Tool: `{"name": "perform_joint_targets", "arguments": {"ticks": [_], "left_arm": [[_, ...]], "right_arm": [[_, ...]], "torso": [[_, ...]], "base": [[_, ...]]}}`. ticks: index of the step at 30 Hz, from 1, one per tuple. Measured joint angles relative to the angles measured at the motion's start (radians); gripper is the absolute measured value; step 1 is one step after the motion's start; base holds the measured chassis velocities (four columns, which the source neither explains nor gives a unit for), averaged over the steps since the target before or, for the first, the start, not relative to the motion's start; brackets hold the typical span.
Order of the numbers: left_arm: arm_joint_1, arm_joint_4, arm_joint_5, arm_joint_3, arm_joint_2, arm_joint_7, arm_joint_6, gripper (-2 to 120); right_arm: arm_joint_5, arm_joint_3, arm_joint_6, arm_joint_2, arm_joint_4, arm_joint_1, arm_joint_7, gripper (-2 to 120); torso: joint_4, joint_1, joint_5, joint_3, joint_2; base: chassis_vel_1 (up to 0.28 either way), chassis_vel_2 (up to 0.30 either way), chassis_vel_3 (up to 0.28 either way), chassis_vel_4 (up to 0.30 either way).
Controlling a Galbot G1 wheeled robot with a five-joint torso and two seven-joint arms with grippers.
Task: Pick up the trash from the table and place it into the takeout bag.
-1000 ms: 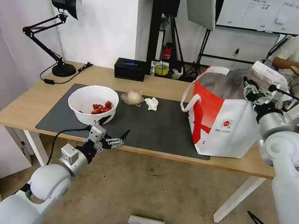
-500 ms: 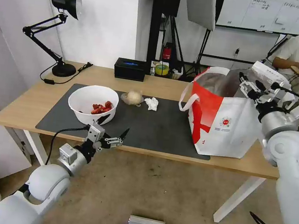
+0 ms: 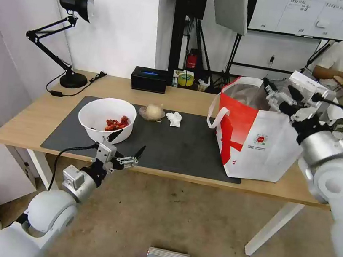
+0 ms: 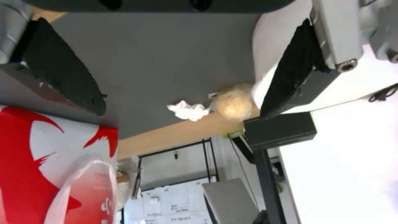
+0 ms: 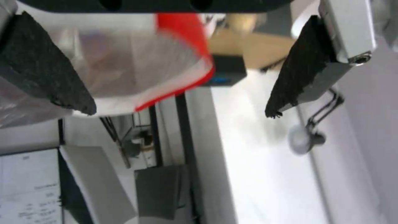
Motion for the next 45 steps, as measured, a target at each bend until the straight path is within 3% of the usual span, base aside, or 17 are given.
{"name": "perform_joint_targets", "arguments": {"ticks": [15,35,45], "left_arm": [[0.042,-0.009,0.001,-0.043,0.002,0.002,-0.027,100],[0.084,0.007,0.016,-0.07,-0.02,0.011,-0.033,100],[0.135,0.064,0.046,-0.091,-0.049,0.013,-0.032,100]], "right_arm": [[-0.233,0.005,0.084,0.048,0.068,-0.253,-0.109,100],[-0.469,-0.082,0.214,0.182,-0.002,-0.407,-0.058,100],[-0.598,-0.157,0.294,0.273,-0.097,-0.471,-0.037,100]], "torso": [[0.0002,0.0,-0.0001,0.0,0.0],[0.0001,0.0,-0.0001,0.0,0.0],[0.0003,0.0,-0.0001,0.0,0.0]], "base": [[0.0,0.0,0.0,0.0],[0.0,0.0,0.0,0.0],[0.0,0.0,0.0,0.0]]}}
